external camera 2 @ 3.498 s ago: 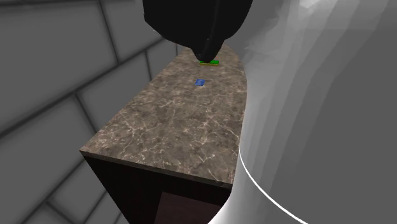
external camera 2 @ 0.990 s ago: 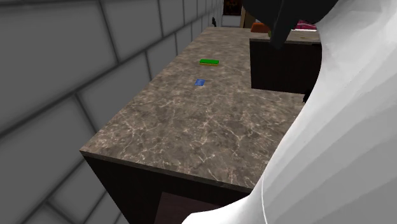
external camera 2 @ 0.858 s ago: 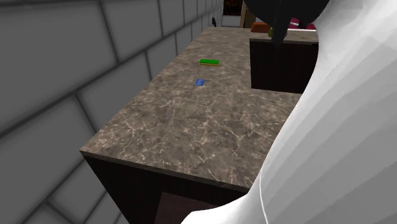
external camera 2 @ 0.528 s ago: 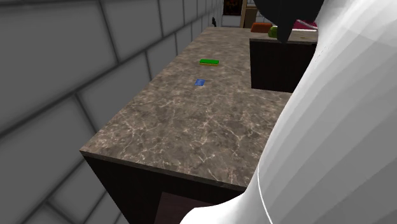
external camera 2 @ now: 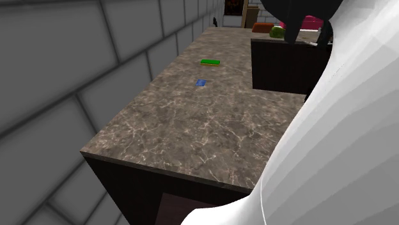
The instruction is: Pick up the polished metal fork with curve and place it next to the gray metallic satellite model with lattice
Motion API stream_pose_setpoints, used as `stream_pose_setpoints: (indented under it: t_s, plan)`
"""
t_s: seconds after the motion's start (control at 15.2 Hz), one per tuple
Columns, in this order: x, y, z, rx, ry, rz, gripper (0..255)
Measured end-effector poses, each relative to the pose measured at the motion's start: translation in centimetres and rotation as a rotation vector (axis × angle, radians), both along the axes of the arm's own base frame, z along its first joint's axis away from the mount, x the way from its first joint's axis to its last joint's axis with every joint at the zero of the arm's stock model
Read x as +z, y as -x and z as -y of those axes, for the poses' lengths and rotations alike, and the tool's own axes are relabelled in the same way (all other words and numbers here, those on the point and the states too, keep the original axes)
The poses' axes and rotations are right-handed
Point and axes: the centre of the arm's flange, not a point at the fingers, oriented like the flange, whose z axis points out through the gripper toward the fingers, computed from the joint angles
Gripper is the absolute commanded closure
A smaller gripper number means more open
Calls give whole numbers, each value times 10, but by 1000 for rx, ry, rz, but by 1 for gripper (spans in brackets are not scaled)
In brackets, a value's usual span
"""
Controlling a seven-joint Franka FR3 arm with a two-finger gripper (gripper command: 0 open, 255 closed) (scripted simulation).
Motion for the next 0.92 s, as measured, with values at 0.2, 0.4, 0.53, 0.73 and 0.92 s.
stream_pose_setpoints:
  t_s: [0.2,0.4,0.53,0.73,0.92]
  plan:
    - [-15,1,1,0,0,0,255]
    - [-32,0,0,0,0,0,255]
    - [-42,-1,1,0,0,0,255]
    - [-58,-1,0,0,0,0,255]
    - [-73,-1,2,0,0,0,255]
